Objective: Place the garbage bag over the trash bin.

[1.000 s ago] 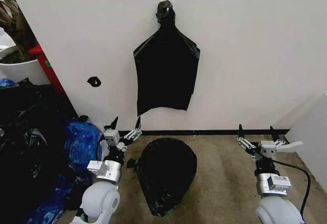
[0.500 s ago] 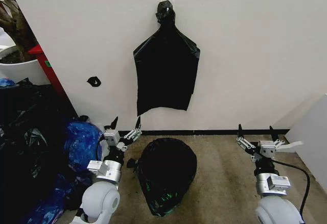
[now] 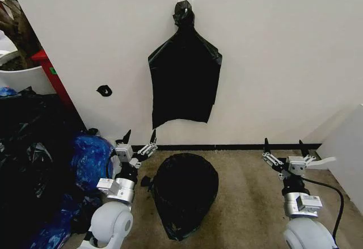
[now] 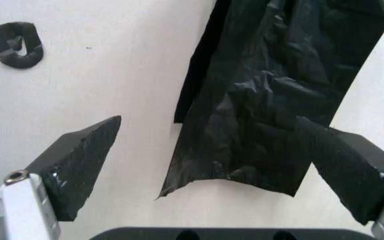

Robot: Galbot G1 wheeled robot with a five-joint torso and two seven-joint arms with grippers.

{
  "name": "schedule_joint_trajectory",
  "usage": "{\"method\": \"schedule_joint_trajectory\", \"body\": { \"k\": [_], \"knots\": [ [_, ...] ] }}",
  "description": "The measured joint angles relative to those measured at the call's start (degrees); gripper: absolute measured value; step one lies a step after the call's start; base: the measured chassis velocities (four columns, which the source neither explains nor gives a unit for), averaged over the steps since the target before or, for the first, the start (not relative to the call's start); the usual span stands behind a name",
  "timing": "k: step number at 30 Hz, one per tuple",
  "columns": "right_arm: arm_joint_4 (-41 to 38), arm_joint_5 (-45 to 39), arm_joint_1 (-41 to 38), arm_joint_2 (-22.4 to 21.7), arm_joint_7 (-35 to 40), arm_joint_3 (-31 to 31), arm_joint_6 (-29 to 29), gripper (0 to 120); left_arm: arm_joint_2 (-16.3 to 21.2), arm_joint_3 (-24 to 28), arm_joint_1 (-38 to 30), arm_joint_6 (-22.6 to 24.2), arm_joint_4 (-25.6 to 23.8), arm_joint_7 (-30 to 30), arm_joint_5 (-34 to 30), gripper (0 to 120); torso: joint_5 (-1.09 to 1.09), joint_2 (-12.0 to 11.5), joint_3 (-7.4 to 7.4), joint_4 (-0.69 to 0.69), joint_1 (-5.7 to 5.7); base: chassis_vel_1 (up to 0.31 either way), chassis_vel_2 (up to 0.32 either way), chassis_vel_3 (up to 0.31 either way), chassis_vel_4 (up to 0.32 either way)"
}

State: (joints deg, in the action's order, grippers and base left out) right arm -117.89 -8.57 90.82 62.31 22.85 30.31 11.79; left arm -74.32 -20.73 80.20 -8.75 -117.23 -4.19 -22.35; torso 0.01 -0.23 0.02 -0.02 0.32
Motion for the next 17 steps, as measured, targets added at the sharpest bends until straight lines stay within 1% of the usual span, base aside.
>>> {"method": "schedule_joint_trajectory", "body": {
  "k": [17],
  "knots": [
    [0.0,0.0,-0.01,0.0,0.0,-0.01,0.0,100,0.0,0.0,0.0,0.0,0.0,0.0,0.0,100,0.0,0.0,0.0,0.0,0.0,0.0,0.0,0.0,0.0]
  ]
}}
